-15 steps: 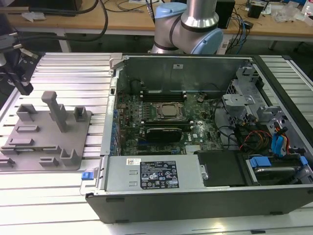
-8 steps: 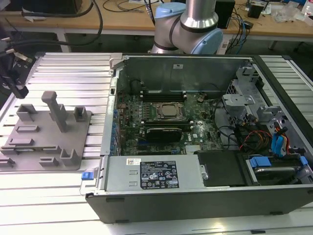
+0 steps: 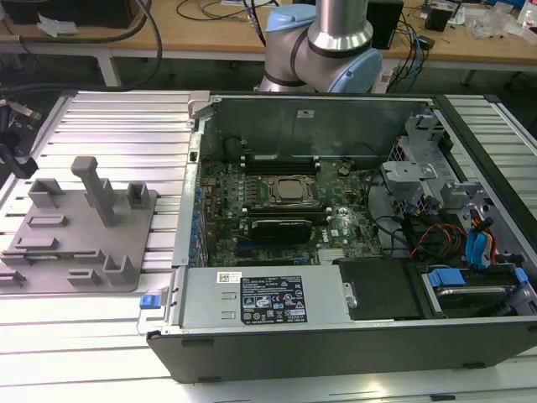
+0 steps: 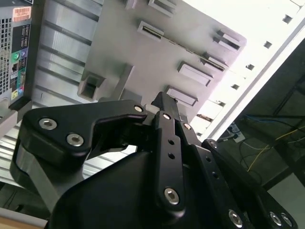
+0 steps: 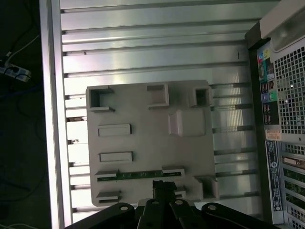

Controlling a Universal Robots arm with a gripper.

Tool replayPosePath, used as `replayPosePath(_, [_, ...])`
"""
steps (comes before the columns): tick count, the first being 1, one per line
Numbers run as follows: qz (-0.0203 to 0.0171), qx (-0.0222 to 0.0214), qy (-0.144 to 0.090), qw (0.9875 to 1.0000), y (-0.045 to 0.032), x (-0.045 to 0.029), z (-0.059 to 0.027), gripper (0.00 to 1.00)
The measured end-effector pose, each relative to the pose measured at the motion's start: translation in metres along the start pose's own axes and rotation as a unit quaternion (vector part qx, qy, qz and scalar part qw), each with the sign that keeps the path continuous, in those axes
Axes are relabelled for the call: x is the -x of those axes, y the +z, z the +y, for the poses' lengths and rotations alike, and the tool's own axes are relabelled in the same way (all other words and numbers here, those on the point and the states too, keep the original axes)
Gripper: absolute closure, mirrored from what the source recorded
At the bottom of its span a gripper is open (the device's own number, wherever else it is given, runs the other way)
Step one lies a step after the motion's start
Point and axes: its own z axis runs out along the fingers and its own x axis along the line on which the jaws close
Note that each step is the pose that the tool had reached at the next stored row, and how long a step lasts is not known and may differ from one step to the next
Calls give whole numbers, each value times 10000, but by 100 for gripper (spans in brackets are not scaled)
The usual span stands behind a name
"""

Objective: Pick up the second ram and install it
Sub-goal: 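Reach for the second ram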

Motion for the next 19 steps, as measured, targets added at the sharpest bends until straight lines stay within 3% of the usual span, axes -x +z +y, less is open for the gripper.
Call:
replayPosePath(14, [4, -1, 0, 10000, 167, -116, -122, 92])
replayPosePath(19, [8, -1, 0, 10000, 276, -162, -171, 92])
